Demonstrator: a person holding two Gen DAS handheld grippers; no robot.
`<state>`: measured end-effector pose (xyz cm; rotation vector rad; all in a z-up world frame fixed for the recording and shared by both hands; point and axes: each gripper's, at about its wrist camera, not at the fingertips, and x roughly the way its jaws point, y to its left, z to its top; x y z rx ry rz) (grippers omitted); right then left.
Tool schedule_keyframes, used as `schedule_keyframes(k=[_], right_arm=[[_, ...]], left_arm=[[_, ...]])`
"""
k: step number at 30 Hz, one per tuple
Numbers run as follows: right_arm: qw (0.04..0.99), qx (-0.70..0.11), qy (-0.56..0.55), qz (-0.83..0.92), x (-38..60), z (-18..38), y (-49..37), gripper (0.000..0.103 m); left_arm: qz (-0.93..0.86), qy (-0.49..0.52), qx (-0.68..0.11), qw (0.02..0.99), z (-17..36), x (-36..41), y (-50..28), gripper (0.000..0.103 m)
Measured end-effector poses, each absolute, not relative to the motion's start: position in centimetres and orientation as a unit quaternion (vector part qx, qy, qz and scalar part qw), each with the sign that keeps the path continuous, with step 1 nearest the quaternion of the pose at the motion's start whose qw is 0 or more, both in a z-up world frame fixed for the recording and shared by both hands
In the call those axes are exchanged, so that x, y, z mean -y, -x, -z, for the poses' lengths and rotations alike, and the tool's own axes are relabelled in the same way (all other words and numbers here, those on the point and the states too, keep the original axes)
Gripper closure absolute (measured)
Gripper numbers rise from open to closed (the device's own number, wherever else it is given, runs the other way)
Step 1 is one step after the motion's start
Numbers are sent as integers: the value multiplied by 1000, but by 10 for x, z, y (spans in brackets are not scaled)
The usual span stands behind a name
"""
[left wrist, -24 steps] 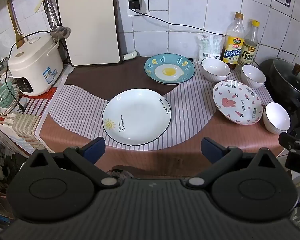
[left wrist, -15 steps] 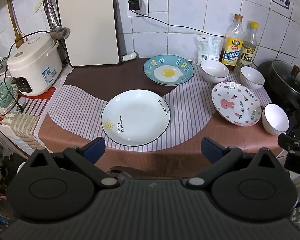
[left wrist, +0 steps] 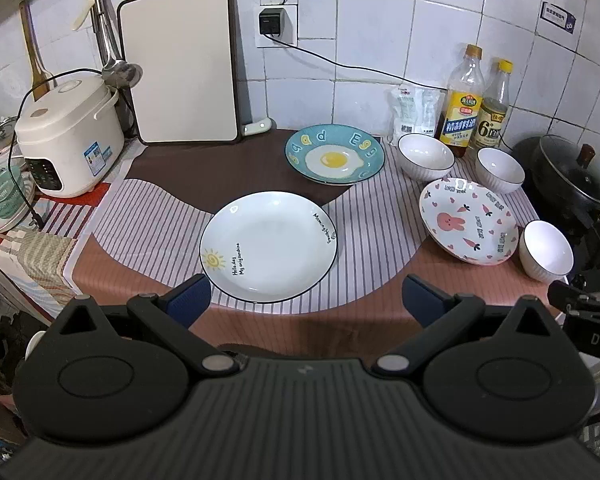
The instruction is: Organize plates and bowls
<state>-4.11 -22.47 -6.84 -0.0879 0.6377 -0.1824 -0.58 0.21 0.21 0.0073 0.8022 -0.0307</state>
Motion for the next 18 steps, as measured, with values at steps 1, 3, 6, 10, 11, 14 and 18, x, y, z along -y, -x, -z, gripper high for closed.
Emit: schedule_keyframes(k=[1, 3, 6, 10, 11, 14, 18], right_arm=[[944, -314, 43, 89, 227, 70, 43, 0], [944, -315, 42, 89, 227, 71, 42, 0], [943, -319, 41, 88, 228, 73, 40, 0], [942, -323, 36, 86, 230, 75, 38, 0], [942, -324, 36, 86, 230, 76, 37, 0], [941, -327, 34, 84, 230, 78, 34, 0], [940, -330, 34, 84, 231, 81, 34, 0]], left_arm=[[14, -3, -390, 921, -2, -2, 6, 0], [11, -2, -391, 920, 0, -2, 5, 0], [11, -1, -392, 920, 3, -4, 5, 0], [8, -5, -392, 920, 7, -3, 3, 0], [8, -6, -392, 920, 8, -3, 3, 0], [9, -7, -390, 921, 9, -3, 3, 0], [12, -8, -390, 921, 12, -3, 3, 0]])
